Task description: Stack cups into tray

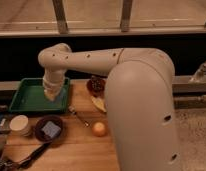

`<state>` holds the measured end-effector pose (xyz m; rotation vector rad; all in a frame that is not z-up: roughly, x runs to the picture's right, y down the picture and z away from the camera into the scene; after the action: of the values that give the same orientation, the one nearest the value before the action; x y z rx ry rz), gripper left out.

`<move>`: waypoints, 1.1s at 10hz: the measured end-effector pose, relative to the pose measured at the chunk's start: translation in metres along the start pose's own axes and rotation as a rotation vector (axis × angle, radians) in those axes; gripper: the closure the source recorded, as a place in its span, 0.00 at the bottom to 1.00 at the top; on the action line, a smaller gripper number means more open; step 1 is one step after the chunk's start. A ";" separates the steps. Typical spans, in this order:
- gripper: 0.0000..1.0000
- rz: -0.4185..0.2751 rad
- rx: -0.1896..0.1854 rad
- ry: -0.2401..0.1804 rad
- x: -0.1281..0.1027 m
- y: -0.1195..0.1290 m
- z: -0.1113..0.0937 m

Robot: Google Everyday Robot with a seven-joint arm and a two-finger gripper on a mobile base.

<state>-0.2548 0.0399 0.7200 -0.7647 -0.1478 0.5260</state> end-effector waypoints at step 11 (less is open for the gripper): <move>1.00 -0.459 -0.026 0.041 -0.070 0.173 0.035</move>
<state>-0.3950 0.1303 0.6290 -0.7373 -0.2839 0.0725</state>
